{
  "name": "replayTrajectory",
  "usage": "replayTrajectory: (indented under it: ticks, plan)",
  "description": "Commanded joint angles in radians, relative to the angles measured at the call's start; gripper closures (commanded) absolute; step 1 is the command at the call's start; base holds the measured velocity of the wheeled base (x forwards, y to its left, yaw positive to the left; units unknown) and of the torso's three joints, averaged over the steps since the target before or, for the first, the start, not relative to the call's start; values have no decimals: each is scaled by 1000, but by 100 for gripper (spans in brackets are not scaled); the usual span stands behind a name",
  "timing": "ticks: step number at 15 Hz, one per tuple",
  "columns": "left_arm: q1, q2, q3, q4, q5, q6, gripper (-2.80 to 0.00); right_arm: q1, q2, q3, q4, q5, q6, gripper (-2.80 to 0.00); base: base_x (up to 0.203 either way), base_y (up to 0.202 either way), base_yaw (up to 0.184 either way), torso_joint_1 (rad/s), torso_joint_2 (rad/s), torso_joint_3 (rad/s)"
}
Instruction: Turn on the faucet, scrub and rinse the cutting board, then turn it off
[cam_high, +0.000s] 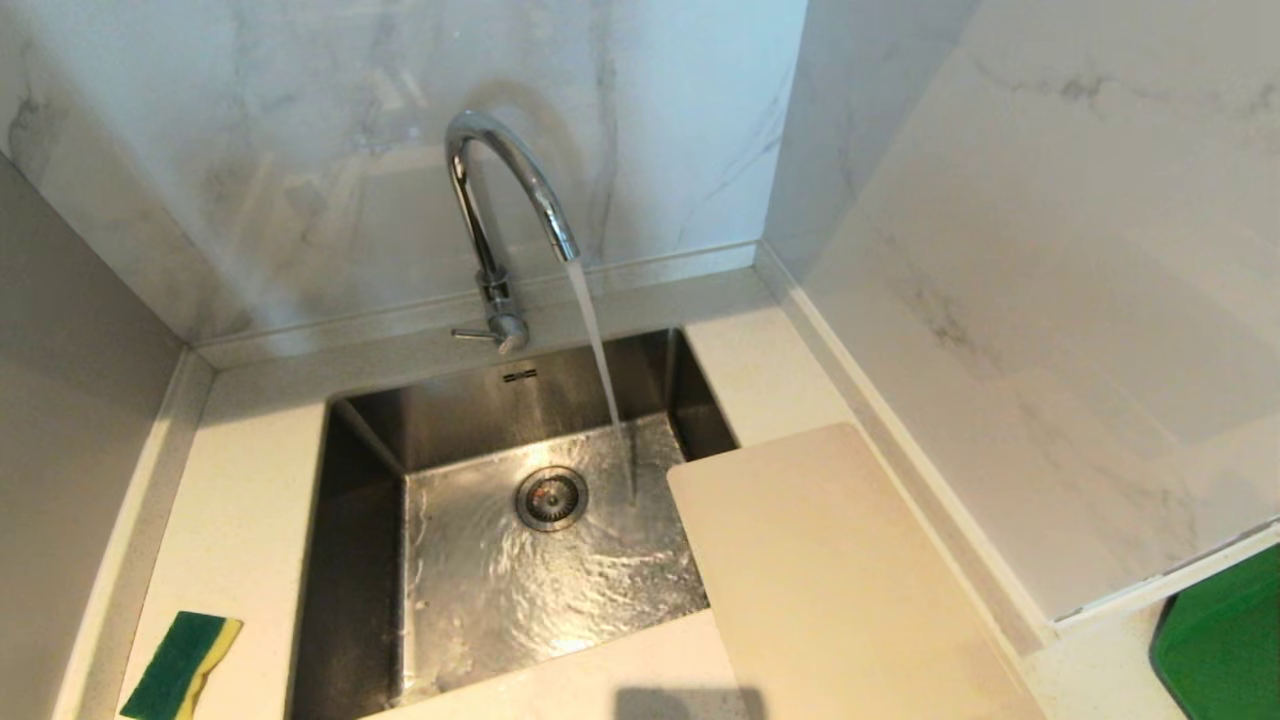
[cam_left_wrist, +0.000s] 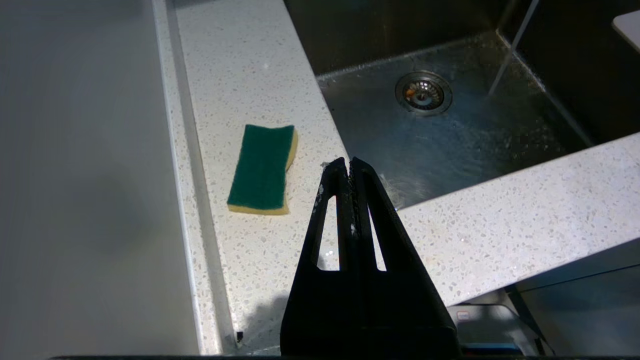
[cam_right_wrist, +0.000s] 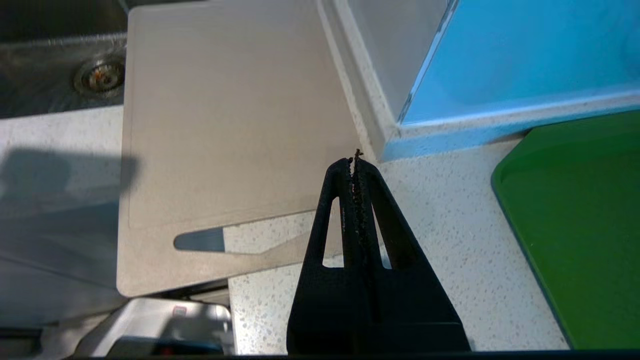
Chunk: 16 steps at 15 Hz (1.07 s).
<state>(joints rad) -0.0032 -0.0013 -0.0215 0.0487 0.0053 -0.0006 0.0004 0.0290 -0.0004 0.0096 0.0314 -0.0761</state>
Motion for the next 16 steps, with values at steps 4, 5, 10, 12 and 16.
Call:
replayTrajectory:
  ticks: [4,5,10,12,16]
  plan:
    - [0,1,0,1,1,-1,0,0,-29,0,-7,-30,84,0,0,0,0,0,0,0]
    - [0,1,0,2,1,-1,0,1,-29,0,-7,-31,84,0,0,0,0,0,0,0]
    - [0,1,-2,2,-1,12,0,0,-31,0,-8,-30,78,0,0,0,0,0,0,0]
    - [0,15,-77,12,-12,11,0,0,-31,0,-8,-30,78,0,0,0,0,0,0,0]
    - [-7,335,-441,45,-75,11,0,0,-31,2,-8,-29,78,0,0,0,0,0,0,0]
